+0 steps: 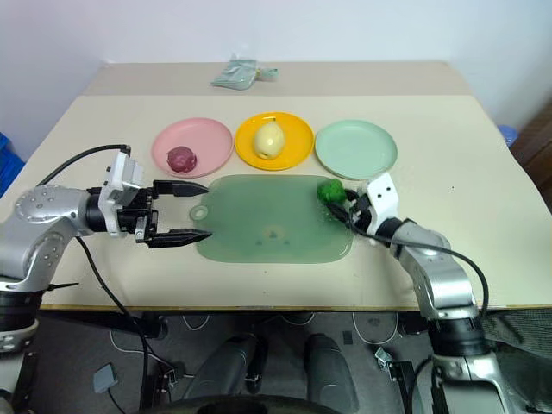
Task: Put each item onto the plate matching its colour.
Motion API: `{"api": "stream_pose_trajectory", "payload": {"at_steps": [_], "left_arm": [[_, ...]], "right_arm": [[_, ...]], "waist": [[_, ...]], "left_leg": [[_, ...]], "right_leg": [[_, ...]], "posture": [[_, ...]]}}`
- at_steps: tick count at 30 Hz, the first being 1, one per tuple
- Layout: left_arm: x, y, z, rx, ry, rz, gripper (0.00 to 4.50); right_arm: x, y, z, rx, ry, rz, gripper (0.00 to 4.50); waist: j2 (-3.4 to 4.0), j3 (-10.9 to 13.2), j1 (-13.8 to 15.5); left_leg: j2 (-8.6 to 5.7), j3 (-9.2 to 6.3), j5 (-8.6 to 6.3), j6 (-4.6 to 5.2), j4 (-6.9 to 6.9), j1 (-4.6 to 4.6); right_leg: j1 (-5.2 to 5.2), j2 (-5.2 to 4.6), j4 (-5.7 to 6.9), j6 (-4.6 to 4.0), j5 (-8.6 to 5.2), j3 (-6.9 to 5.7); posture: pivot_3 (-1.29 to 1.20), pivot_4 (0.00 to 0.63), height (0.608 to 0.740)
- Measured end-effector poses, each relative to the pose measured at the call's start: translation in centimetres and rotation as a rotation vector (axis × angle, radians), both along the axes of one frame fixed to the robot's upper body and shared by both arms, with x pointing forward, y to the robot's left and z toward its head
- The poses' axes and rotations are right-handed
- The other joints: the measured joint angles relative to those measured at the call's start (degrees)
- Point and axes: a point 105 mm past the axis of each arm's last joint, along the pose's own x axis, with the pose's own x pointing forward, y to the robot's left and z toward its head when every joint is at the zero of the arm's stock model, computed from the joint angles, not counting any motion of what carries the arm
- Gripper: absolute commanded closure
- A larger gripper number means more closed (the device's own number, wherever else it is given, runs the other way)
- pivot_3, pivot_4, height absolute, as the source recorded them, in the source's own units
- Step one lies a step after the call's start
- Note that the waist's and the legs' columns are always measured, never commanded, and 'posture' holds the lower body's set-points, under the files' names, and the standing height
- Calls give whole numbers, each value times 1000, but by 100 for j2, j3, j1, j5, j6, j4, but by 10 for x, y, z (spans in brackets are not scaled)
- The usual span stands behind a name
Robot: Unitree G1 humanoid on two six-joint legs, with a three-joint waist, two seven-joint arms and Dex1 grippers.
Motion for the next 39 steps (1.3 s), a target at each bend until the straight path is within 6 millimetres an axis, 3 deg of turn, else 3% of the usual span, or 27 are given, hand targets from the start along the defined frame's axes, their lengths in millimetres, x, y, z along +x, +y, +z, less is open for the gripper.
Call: {"api": "stream_pose_trajectory", "payload": {"at_steps": [5,7,9,15,22,26,32,36,39], "left_arm": [[14,-6,-4,-54,-35,99,0],[20,-11,-5,-77,-72,143,0],[25,-16,-8,-95,-87,182,0],[30,-19,-12,-117,-104,268,0],[29,-18,-10,-124,-115,307,0],[29,-17,-10,-136,-104,319,0],[38,-14,-5,-196,-154,351,0],[39,-13,-9,-199,-161,341,0],[36,-11,-17,-181,-153,343,0]], "right_arm": [[63,-11,38,13,-111,-98,2937],[90,-22,42,9,-114,-174,2937],[103,-28,39,-6,-103,-222,2937],[110,-36,9,-54,-20,-285,50],[108,-38,21,-38,-90,-253,12],[94,-39,33,3,-185,-184,12],[26,-28,28,16,-204,-54,12],[-14,-24,34,-6,-186,-12,12],[-42,-23,27,-8,-130,-3,12]], "waist": [[0,1,-104],[0,2,-135],[0,1,-152],[1,2,-249],[2,2,-286],[2,2,-241],[6,2,-207],[7,1,-229],[7,0,-219]], "left_leg": [[-3,-1,3,-5,-10,0],[-4,5,17,-27,-14,0],[-2,5,19,-31,-17,0],[-3,8,19,-32,-19,-4],[-3,8,19,-32,-19,-4],[-3,5,13,-22,-13,-5],[-6,1,1,-1,-9,-8],[-2,2,0,-1,-11,-5],[-2,2,-1,0,-12,-5]], "right_leg": [[-4,-1,0,13,10,-4],[-4,-1,-3,13,10,-4],[-5,-1,-5,12,9,-3],[-12,-1,-3,13,10,3],[-17,1,5,13,10,5],[-15,1,5,13,10,3],[-18,-2,10,14,10,3],[-18,-1,12,13,9,3],[-14,-2,8,13,9,5]], "posture": [[0,150,740],[0,150,740],[0,150,740],[0,150,740],[0,150,740],[0,150,740],[0,150,740],[0,150,740],[0,150,740]]}}
